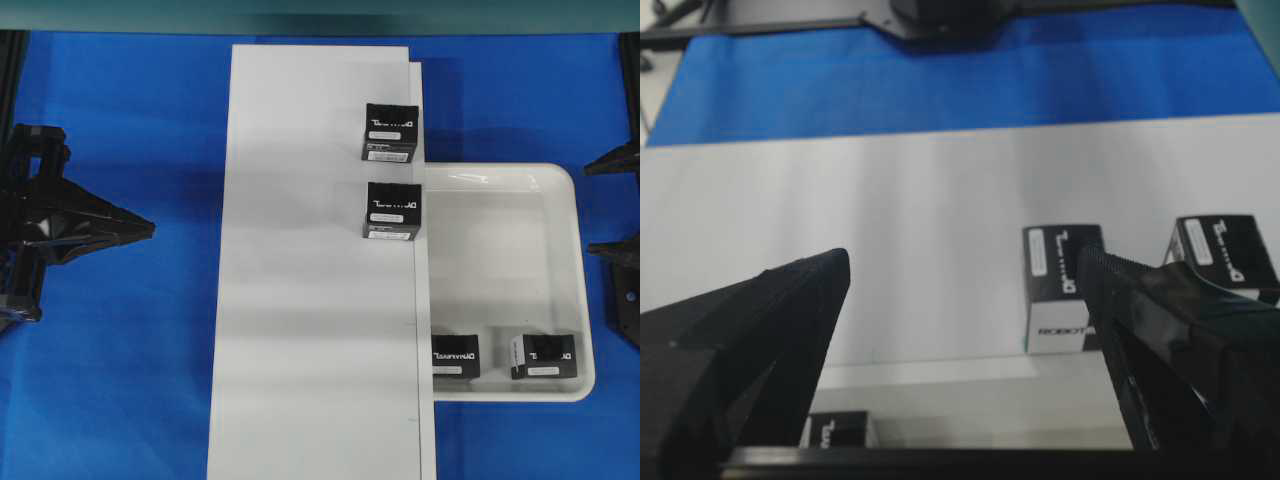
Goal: Place the box from the white plastic tray onto the white base.
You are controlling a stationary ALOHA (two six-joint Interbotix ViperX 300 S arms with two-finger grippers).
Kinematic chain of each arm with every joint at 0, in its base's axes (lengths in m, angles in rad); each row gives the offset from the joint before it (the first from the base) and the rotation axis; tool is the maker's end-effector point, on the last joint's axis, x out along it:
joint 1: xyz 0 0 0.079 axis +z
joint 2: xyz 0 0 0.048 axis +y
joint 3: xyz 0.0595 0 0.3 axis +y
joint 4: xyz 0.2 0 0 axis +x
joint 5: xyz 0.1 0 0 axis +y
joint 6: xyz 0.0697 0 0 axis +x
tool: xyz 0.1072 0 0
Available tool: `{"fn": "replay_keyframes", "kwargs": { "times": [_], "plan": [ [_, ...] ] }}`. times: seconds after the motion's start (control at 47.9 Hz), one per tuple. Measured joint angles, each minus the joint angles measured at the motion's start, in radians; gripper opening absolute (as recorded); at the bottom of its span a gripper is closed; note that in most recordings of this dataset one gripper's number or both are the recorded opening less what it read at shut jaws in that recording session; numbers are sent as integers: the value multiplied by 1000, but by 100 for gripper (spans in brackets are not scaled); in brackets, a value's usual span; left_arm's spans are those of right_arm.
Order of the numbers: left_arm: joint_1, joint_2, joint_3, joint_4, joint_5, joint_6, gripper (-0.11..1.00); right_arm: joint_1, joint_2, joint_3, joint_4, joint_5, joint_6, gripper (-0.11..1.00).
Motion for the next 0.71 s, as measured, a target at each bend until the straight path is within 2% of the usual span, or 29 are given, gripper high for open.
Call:
{"fn": "replay_keyframes", "kwargs": {
  "times": [0.709],
  "plan": [
    [-12, 2, -5, 0, 0, 0, -7, 2, -9, 25, 0, -18, 11, 96]
  ]
}}
